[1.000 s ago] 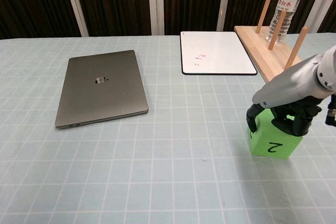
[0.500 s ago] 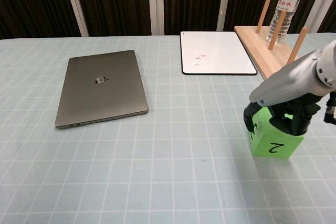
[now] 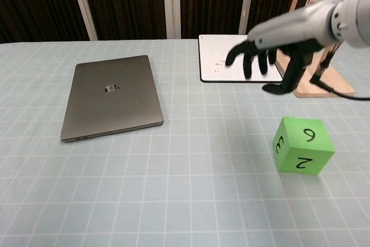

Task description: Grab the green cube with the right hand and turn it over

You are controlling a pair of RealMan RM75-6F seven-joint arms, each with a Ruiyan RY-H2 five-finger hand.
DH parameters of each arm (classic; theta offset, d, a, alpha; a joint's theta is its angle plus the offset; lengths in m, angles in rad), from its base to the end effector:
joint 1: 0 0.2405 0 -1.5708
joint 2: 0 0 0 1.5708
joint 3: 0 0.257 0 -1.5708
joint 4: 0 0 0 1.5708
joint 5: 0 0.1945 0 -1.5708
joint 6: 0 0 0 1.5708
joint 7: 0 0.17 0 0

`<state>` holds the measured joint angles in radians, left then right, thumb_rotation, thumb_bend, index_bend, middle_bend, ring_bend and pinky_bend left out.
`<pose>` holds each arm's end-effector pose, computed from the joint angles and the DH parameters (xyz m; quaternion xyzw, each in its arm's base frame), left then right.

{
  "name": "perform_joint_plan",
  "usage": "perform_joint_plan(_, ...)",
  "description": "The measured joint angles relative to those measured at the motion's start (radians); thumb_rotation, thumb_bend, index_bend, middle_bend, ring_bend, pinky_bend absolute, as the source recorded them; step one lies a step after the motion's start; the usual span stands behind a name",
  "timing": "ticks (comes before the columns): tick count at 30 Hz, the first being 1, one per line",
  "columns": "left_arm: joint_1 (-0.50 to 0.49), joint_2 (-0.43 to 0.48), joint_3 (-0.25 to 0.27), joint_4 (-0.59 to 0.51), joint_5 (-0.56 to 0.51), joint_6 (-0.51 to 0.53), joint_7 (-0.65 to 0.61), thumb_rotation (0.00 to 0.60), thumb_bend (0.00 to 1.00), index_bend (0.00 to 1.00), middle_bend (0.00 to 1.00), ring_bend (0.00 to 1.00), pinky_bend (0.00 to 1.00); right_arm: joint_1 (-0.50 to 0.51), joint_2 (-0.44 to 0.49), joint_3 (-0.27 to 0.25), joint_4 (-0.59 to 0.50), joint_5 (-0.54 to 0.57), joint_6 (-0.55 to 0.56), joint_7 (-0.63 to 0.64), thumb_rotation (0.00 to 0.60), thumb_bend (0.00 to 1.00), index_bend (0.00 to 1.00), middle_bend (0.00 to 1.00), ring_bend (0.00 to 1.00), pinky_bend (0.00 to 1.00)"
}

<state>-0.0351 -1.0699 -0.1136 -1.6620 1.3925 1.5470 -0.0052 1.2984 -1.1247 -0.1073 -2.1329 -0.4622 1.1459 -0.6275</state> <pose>-0.3156 0.2001 0.2116 -0.5254 -0.3880 -0.3966 0.6451 -0.0564 -0.3387 0.0674 0.8108 -0.3348 0.2339 0.4193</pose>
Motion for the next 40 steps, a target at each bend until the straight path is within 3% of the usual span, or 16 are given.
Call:
perform_joint_plan(4,-0.001,-0.001,0.001,-0.002,0.001,-0.001,0.005,0.6,0.32,0.1,0.0,0.0,0.0,-0.163,-0.026,0.05,0.076,-0.115,0.234,0.133,0.6,0.34,0.08,0.08,0.12,0.1)
perform_joint_plan(8,0.001,-0.002,0.003,-0.005,0.003,0.003,0.009,0.6,0.32,0.1,0.0,0.0,0.0,-0.321,-0.014,0.072,0.128,-0.218,0.364,0.253,0.6,0.33,0.07,0.08,0.12,0.08)
perform_joint_plan(12,0.0,-0.004,0.005,-0.007,0.007,0.002,0.015,0.6,0.32,0.1,0.0,0.0,0.0,-0.459,0.013,0.014,0.151,-0.33,0.497,0.277,0.6,0.34,0.08,0.08,0.12,0.06)
perform_joint_plan(16,0.003,-0.004,0.006,-0.009,0.011,0.008,0.013,0.6,0.31,0.1,0.0,0.0,0.0,-0.626,0.026,-0.082,0.201,-0.485,0.59,0.313,0.6,0.33,0.08,0.08,0.11,0.06)
perform_joint_plan(22,0.007,-0.003,0.007,-0.01,0.013,0.014,0.013,0.6,0.31,0.1,0.0,0.0,0.0,-0.847,0.02,-0.205,0.321,-0.686,0.67,0.392,0.6,0.33,0.08,0.08,0.09,0.04)
perform_joint_plan(27,0.008,-0.005,0.011,-0.012,0.023,0.018,0.02,0.6,0.31,0.1,0.0,0.0,0.0,-0.966,-0.009,-0.252,0.429,-0.814,0.71,0.426,0.6,0.33,0.07,0.07,0.09,0.04)
perform_joint_plan(33,0.011,0.0,0.012,-0.011,0.027,0.022,-0.002,0.6,0.31,0.1,0.0,0.0,0.0,-1.035,-0.036,-0.243,0.482,-0.909,0.746,0.435,0.6,0.33,0.08,0.07,0.09,0.04)
perform_joint_plan(40,0.013,0.018,0.014,-0.004,0.034,0.016,-0.051,0.6,0.31,0.1,0.0,0.0,0.0,-1.102,-0.035,-0.162,0.499,-0.937,0.725,0.442,0.6,0.33,0.08,0.07,0.09,0.04)
